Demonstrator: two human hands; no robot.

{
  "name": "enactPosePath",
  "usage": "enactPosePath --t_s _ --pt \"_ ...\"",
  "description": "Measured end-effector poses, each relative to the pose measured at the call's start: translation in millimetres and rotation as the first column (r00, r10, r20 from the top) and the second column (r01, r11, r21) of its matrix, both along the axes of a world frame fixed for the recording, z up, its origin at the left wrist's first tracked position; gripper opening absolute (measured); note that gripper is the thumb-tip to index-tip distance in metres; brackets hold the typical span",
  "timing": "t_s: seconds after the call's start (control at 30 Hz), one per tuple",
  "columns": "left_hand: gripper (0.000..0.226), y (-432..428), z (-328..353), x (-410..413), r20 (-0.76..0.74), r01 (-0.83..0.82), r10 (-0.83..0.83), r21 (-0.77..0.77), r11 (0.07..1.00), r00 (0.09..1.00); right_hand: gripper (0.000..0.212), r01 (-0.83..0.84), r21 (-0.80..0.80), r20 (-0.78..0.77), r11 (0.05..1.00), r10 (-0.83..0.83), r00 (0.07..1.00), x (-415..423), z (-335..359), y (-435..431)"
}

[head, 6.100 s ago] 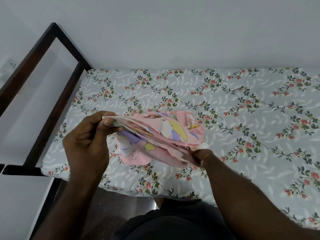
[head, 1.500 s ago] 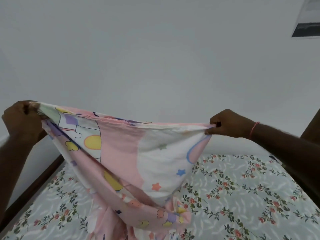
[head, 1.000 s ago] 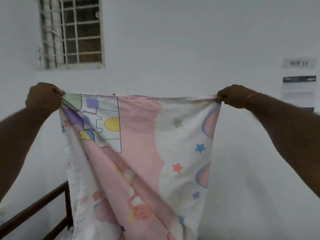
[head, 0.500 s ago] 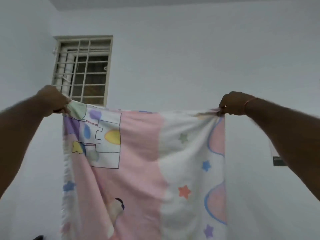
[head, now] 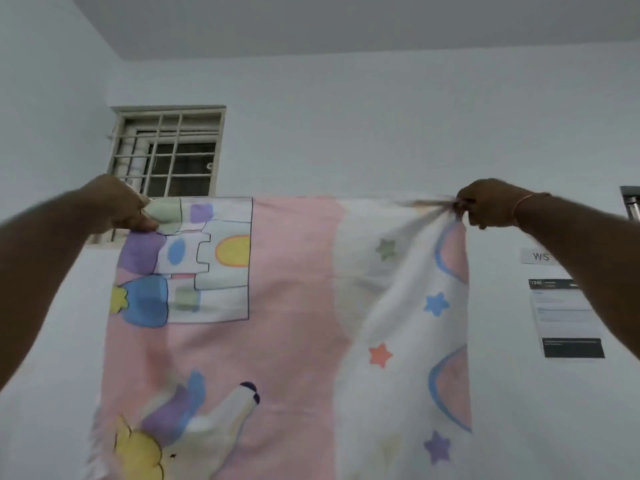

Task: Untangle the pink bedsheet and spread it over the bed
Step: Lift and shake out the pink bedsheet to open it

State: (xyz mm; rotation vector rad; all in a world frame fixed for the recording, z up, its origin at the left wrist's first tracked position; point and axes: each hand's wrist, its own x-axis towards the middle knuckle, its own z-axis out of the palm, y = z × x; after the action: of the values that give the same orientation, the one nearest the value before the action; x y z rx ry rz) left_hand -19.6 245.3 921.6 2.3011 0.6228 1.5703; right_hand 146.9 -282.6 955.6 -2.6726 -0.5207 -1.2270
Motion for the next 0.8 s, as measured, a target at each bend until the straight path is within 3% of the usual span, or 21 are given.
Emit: enactPosePath --t_s 0.03,0.07,0.1,0.13,0.2,0.27,0.3,0.33,0.4,0.47,0.53,0.57,0.6,0.63,0.67,0.7,0.73,0.8 --pt "0.055 2 3 1 -0.084 -0.113 0.129 0.176 0.978 0.988 0.022 0.03 -0.029 -0.091 0.999 -0.033 0.995 -1 -2 -1" --pt "0.056 -2 2 2 -0.054 -0.155 0.174 0.253 0.955 0.983 0.023 0.083 -0.069 -0.124 0.994 -0.091 0.988 -2 -6 0" --pt "0.051 -10 1 6 0.023 -0.014 0.011 0.138 0.99 1.0 0.023 0.104 -0.071 -0.1 0.992 -0.111 0.989 -5 -8 3" --pt "0.043 -17 7 7 0.191 0.188 -0.168 -0.093 0.978 0.967 0.022 0.135 -0.056 0.021 0.989 -0.134 0.991 -7 -8 5" --pt "0.034 -22 26 3 0.286 0.318 -0.267 -0.15 0.936 0.92 0.021 0.123 0.04 0.183 0.992 -0.128 0.975 -4 1 7" --pt "0.046 -21 34 5 0.134 0.231 -0.212 -0.147 0.962 0.968 0.016 0.15 -0.029 0.034 0.988 -0.149 0.988 -5 -1 11" --pt "0.056 -18 35 8 -0.02 0.064 -0.065 -0.037 0.997 0.998 0.015 0.178 -0.071 -0.047 0.982 -0.181 0.982 -1 -4 9" --pt "0.059 -17 33 11 -0.013 -0.01 0.009 -0.017 1.0 1.0 0.015 0.194 -0.103 -0.049 0.976 -0.2 0.979 -2 -7 7" --pt "0.051 -18 29 5 0.167 0.143 -0.128 -0.079 0.987 0.978 0.018 0.17 -0.105 0.092 0.98 -0.161 0.983 -4 -3 -2" --pt "0.037 -14 32 2 0.229 0.184 -0.157 -0.104 0.977 0.961 0.016 0.054 -0.024 0.188 0.998 -0.049 0.981 -7 6 -12" --pt "0.02 -17 28 4 0.039 0.312 -0.31 -0.174 0.934 0.95 0.012 0.068 -0.047 0.097 0.997 -0.063 0.993 -9 10 -16" --pt "0.023 -11 30 9 -0.06 0.248 -0.25 -0.036 0.968 0.966 0.015 0.111 -0.092 0.024 0.99 -0.109 0.994 -9 8 -16" --pt "0.029 -10 28 9 -0.087 0.129 -0.126 0.031 0.991 0.988 0.016 0.146 -0.141 -0.016 0.979 -0.15 0.989 -7 6 -17" --pt "0.038 -15 25 7 0.044 0.153 -0.152 -0.031 0.988 0.987 0.016 0.166 -0.163 -0.007 0.973 -0.17 0.985 -7 5 -17" --pt "0.042 -17 25 3 0.159 0.299 -0.282 -0.091 0.95 0.946 0.015 0.183 -0.149 0.061 0.972 -0.176 0.982 -8 5 -16" --pt "0.044 -15 30 5 0.291 0.311 -0.278 -0.074 0.947 0.915 0.013 0.166 -0.077 0.192 0.983 -0.149 0.97 -10 11 -14" --pt "0.043 -17 36 8 0.31 0.141 -0.134 -0.002 0.99 0.941 0.009 0.123 0.028 0.33 0.992 -0.125 0.936 -13 16 -13" --pt "0.037 -15 47 5 0.272 0.111 -0.099 -0.032 0.993 0.957 0.015 0.033 0.176 0.457 0.984 -0.111 0.883 -16 31 -7"
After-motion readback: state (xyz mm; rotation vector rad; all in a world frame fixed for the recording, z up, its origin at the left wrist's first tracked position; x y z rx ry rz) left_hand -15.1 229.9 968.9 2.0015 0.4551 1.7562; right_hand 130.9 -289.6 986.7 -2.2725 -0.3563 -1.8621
